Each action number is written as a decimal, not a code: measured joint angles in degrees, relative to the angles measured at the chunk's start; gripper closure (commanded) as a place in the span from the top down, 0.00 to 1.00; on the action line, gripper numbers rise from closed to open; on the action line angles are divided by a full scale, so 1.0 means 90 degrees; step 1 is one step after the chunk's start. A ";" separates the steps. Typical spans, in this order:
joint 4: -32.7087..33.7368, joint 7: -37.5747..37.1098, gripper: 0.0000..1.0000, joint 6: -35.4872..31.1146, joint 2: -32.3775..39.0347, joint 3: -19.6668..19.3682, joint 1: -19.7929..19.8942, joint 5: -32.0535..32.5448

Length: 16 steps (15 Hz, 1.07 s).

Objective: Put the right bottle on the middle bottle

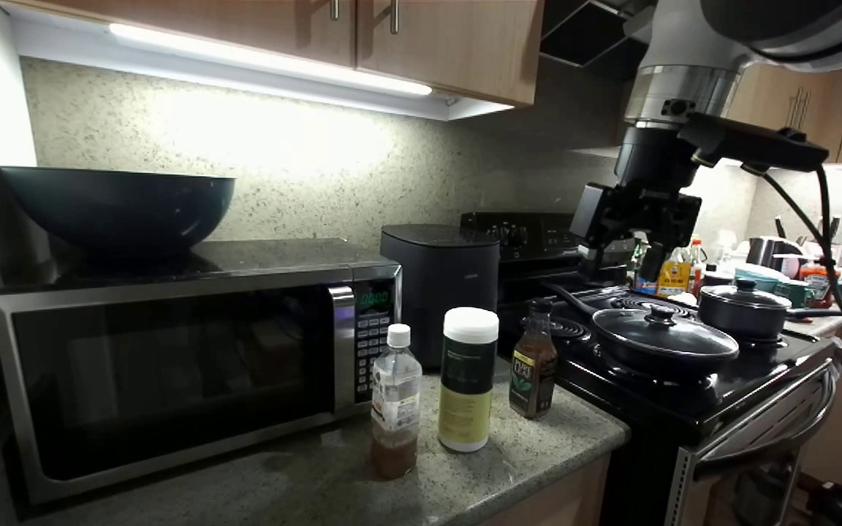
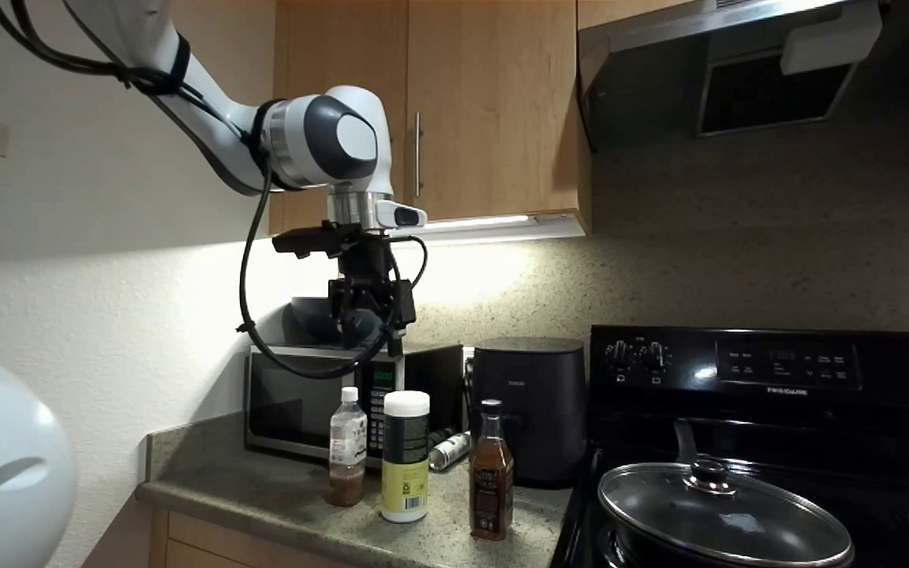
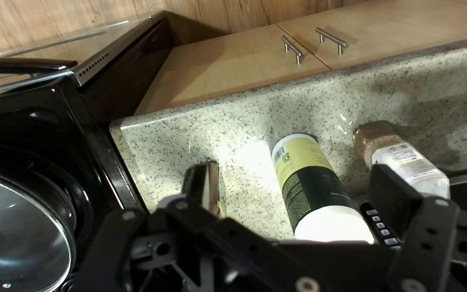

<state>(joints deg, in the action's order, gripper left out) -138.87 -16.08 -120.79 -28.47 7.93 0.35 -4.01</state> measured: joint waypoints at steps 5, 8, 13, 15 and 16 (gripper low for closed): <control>0.0572 0.0031 1.00 -0.0240 0.1009 -0.0480 0.0035 -0.0006; 0.1151 0.0136 1.00 -0.0242 0.1741 -0.0724 0.0043 -0.0018; 0.1787 0.0861 1.00 -0.0123 0.2500 -0.0965 0.0025 -0.0626; 0.1833 0.0863 1.00 -0.0095 0.2534 -0.0967 0.0016 -0.0637; 0.1839 0.0863 1.00 -0.0092 0.2534 -0.0967 0.0011 -0.0637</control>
<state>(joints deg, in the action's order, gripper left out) -122.31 -8.31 -121.62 -5.66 -0.77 0.44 -9.74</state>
